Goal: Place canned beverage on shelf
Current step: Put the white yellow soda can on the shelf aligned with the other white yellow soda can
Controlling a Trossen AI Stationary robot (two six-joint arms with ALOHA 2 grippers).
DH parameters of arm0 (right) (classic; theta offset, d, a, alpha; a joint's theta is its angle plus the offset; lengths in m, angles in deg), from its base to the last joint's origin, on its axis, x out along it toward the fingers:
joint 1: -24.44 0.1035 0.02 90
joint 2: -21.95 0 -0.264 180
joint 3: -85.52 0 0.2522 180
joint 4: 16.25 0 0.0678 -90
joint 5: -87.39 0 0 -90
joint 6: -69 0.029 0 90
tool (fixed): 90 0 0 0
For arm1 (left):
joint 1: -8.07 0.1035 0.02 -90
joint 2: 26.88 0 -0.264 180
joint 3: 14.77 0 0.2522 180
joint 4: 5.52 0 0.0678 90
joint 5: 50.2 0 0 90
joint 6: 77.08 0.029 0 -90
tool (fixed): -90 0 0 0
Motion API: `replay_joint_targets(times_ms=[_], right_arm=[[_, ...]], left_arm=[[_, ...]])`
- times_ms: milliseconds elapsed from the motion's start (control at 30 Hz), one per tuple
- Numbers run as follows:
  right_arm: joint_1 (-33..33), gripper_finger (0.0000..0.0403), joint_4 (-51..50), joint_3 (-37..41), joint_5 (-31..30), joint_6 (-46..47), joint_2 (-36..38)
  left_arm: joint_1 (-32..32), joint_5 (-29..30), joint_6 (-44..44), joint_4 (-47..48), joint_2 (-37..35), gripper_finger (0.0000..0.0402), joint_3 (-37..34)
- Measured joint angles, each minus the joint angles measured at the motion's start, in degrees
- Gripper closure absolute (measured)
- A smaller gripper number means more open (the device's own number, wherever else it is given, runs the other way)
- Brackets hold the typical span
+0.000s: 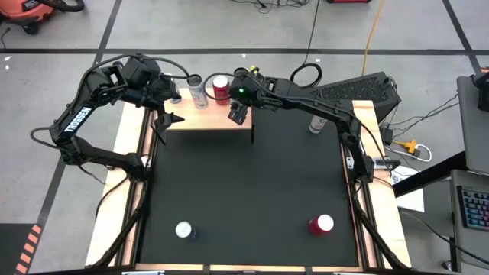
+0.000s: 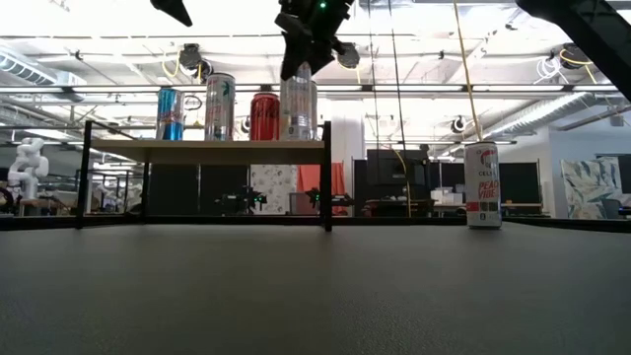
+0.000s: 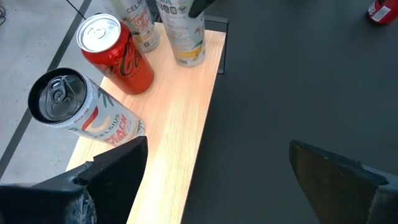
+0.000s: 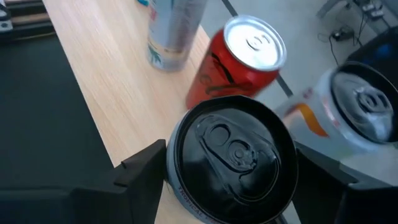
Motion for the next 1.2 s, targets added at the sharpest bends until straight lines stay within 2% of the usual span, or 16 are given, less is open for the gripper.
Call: replay_joint_targets(times_ms=[133,300,867,1200], right_arm=[[-0.3,0.0143,-0.6,0.1,0.1,1.2,0.4],[-0.8,0.0143,-0.4,0.1,3.1,2.7,0.5],[-1.0,0.0140,-2.3,0.0,2.9,3.5,0.7],[-1.0,0.0079,-3.1,0.0,3.0,3.0,0.6]], left_arm=[[0.0,0.0,0.0,0.0,0.0,0.0013,0.0],[0.0,0.0,0.0,0.0,0.0,0.0013,0.0],[0.0,0.0,0.0,0.0,0.0,0.0013,0.0],[0.0,0.0,0.0,0.0,0.0,0.0013,0.0]])
